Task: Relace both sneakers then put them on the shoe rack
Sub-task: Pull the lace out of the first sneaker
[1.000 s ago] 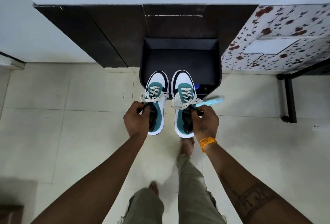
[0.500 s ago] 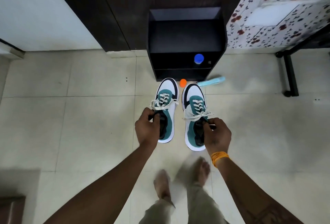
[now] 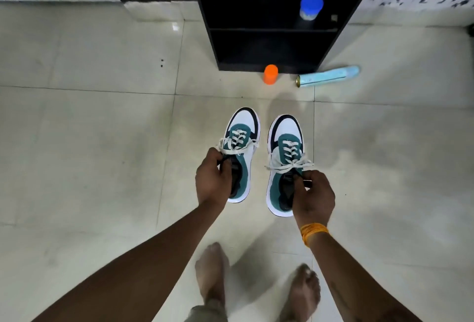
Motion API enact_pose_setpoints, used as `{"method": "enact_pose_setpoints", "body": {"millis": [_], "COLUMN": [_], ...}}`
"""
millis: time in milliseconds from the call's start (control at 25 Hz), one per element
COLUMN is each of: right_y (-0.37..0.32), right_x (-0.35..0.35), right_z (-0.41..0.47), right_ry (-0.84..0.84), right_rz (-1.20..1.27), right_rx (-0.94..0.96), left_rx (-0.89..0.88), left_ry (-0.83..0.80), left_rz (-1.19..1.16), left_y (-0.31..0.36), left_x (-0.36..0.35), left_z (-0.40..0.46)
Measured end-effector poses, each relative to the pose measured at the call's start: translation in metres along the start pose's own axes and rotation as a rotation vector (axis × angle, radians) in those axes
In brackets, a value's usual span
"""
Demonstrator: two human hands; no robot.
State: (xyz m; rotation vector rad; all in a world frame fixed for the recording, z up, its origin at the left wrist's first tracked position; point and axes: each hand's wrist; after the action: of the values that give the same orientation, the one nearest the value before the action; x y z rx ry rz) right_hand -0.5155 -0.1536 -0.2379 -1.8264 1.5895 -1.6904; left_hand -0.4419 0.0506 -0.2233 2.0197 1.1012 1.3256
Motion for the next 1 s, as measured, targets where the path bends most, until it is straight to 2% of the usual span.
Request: {"method": "enact_pose_setpoints", "body": {"millis": [160,360,560,680,760,800,880,1000], "right_y": [0.085,0.148,0.174,0.169,0.155,0.146,0.131,0.119], "right_x": [-0.065,-0.124,-0.144,-0.137,-0.135,-0.139,-0.165,-0.214], "right_z": [0.043,0.096,0.112,0.104,0.091,0.08,0.058,0.041], "right_ry": [-0.002,0.046,0.079,0.132,0.209,0.213,0.097,-0.115], "right_rz": [0.001,-0.065,-0.03,0.012,-0.109,-0.193,-0.191,0.037], "right_rx": [0.024,0.137,0.157,0.139,0.234,0.351,0.559,0.542], "left_rx": [-0.02,-0.058,-0.117,-0.117,-0.14,-0.147,-0.119,-0.038], "left_ry": [0.033,0.071,0.065,0.025,-0.036,-0.074,-0.148,-0.212], "left_rz": [0.021,0.052,0.024,-0.08,-0.123,-0.117,-0.119,-0.155], "left_y": [-0.079,-0.151,-0.185,-0.193,-0.198,-0.205,-0.217,-0.222], "left_x": [-0.057,-0.1,-0.115,-0.114,-0.105,-0.1,-0.089,-0.082], "left_z": [0.05,0.101,0.107,0.102,0.099,0.099,0.1,0.106]}}
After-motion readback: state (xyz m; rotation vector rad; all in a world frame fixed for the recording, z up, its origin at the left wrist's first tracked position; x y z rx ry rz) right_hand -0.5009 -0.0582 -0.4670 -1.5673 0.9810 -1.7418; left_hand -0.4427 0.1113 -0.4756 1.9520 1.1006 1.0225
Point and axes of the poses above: each hand's wrist, its own z-axis towards the middle knuckle, its own x-axis out of the back of the hand, y = z × x, and after that the axes turned 13 degrees about -y, right-handed
